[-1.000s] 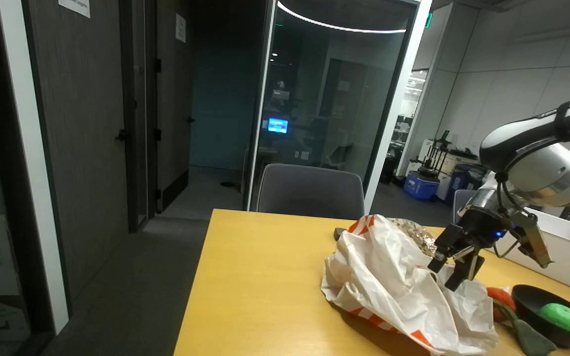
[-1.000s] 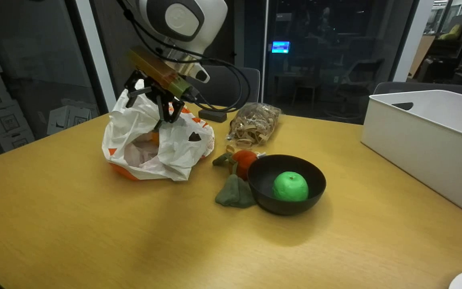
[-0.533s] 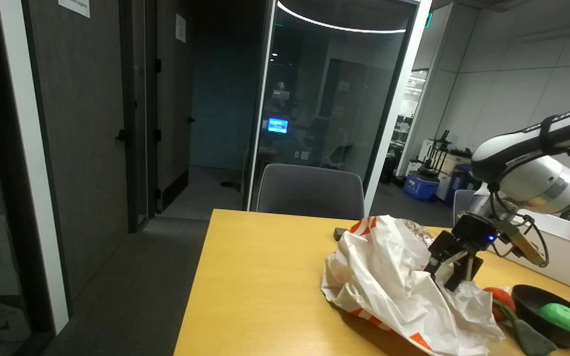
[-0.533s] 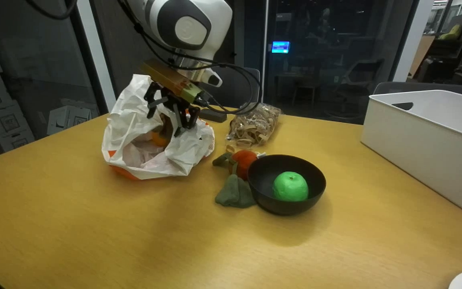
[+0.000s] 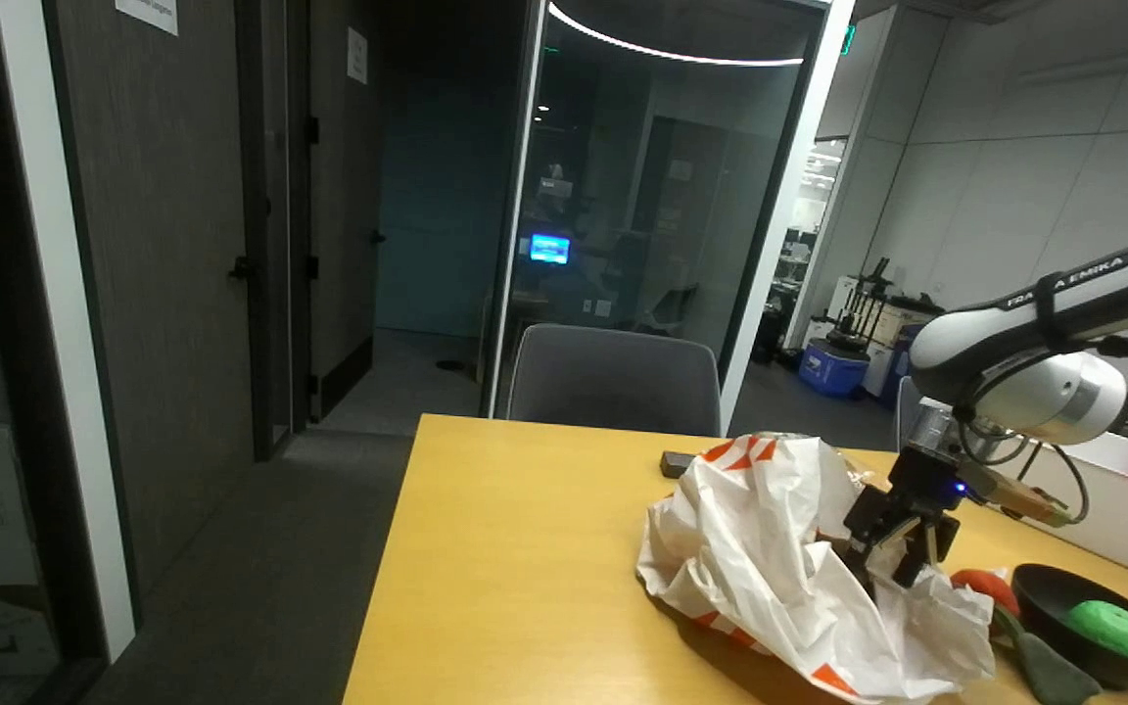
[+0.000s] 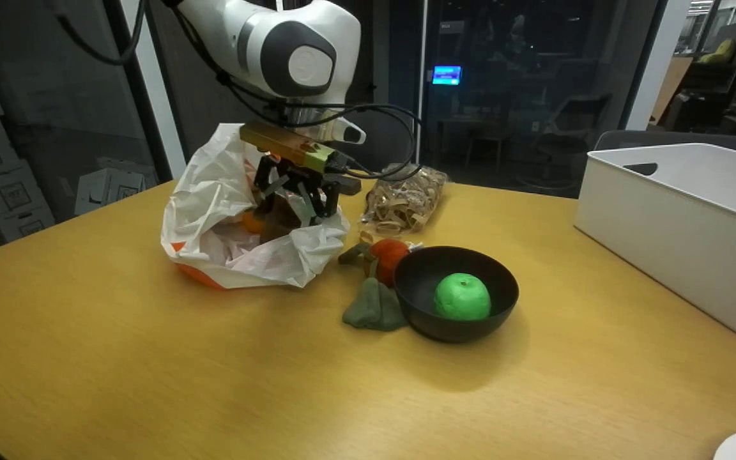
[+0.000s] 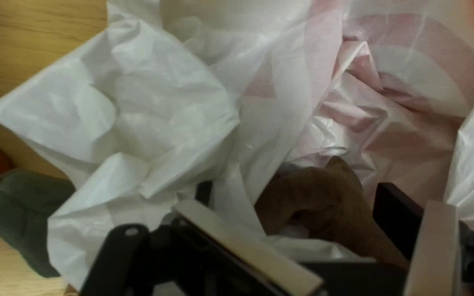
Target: Remove the contents in the plastic bag
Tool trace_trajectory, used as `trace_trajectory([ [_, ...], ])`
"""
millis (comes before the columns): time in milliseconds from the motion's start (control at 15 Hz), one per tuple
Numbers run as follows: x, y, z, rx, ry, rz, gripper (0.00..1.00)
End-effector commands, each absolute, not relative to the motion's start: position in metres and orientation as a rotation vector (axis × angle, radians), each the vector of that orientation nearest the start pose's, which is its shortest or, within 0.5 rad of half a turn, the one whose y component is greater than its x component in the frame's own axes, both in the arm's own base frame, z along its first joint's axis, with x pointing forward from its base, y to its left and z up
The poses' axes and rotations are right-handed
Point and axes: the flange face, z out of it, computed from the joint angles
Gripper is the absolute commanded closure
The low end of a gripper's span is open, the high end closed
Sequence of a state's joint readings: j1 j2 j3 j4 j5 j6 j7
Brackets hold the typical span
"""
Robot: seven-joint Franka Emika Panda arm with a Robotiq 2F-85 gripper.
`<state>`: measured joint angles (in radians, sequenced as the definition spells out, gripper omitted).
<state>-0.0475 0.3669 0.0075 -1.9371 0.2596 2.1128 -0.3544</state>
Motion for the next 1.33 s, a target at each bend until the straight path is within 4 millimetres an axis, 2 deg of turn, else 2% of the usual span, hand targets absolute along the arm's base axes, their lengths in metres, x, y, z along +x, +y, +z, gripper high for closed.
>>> trace_trajectory([
  [0, 0.605, 0.025, 0.285, -2.902, -0.378, 0.232, 0.00],
  [333, 0.597, 0.078, 0.303, -2.889, -0.567, 0.241, 0.00],
  [667, 0.594, 0.105, 0.317, -2.901, -0.700, 0.184, 0.00],
  [867, 0.605, 0.098, 0.308, -2.943, -0.693, 0.187, 0.00],
  [1000, 0.612, 0.087, 0.302, -2.987, -0.702, 0.155, 0.00],
  [1267, 0.624, 0.059, 0.283, -3.013, -0.599, 0.196, 0.00],
])
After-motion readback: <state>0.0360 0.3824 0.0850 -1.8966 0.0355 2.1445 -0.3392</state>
